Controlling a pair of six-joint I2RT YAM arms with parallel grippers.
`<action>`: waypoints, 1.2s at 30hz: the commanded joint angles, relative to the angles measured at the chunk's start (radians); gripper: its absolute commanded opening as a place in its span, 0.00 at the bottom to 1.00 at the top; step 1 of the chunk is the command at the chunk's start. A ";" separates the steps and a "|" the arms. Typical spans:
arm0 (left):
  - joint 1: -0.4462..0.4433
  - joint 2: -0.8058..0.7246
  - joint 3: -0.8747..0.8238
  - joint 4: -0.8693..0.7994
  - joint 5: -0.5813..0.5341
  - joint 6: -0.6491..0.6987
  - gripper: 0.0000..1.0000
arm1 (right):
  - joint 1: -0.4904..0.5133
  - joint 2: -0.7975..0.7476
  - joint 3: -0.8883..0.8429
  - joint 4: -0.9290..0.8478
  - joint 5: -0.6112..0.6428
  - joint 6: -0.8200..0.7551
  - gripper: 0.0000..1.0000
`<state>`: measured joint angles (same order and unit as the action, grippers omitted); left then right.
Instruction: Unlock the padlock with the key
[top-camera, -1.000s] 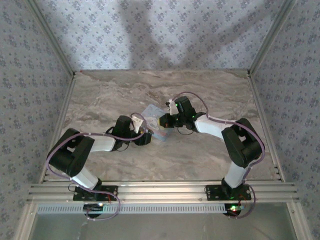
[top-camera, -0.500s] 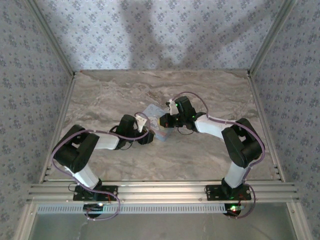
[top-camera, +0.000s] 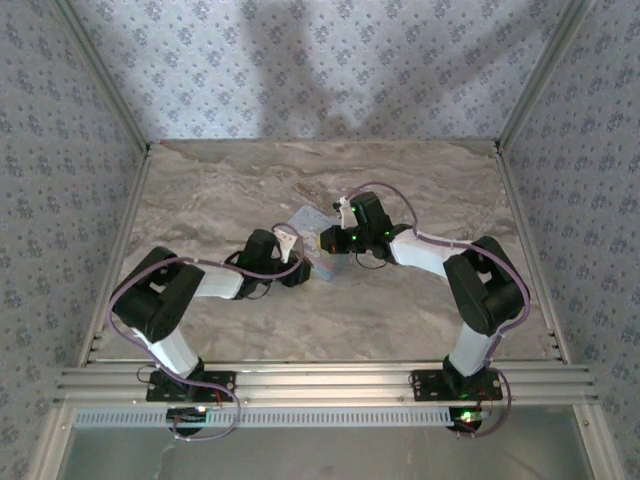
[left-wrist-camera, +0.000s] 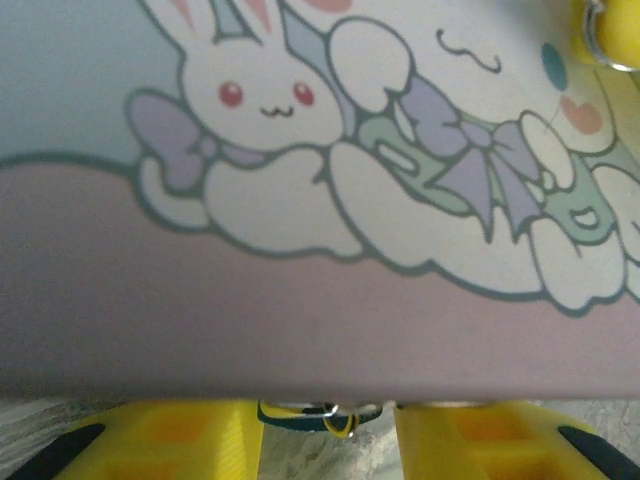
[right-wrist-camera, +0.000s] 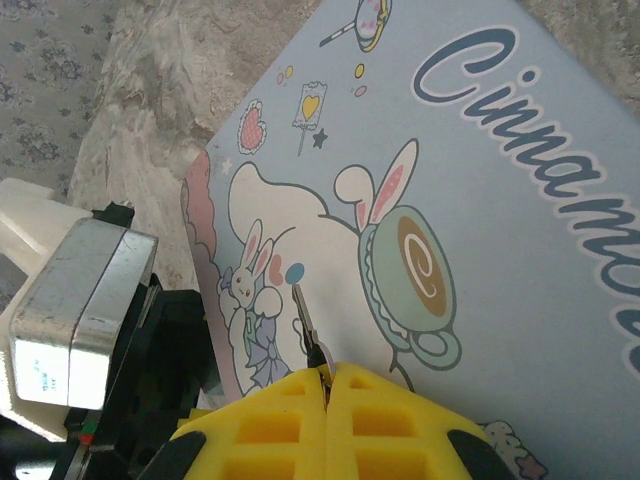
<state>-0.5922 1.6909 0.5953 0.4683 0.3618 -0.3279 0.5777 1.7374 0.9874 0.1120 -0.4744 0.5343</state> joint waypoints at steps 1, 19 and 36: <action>-0.045 0.034 0.023 0.004 0.034 -0.046 0.38 | 0.022 0.021 -0.016 -0.076 -0.015 -0.004 0.00; -0.046 -0.017 0.017 0.016 -0.010 -0.178 0.23 | 0.025 -0.037 -0.049 0.004 -0.003 -0.027 0.00; -0.047 -0.083 0.066 -0.104 0.100 -0.457 0.22 | 0.053 -0.467 -0.417 0.201 0.188 -0.209 0.00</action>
<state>-0.6315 1.6379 0.6174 0.3763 0.4080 -0.7136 0.6083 1.3197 0.6437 0.2531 -0.3424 0.3660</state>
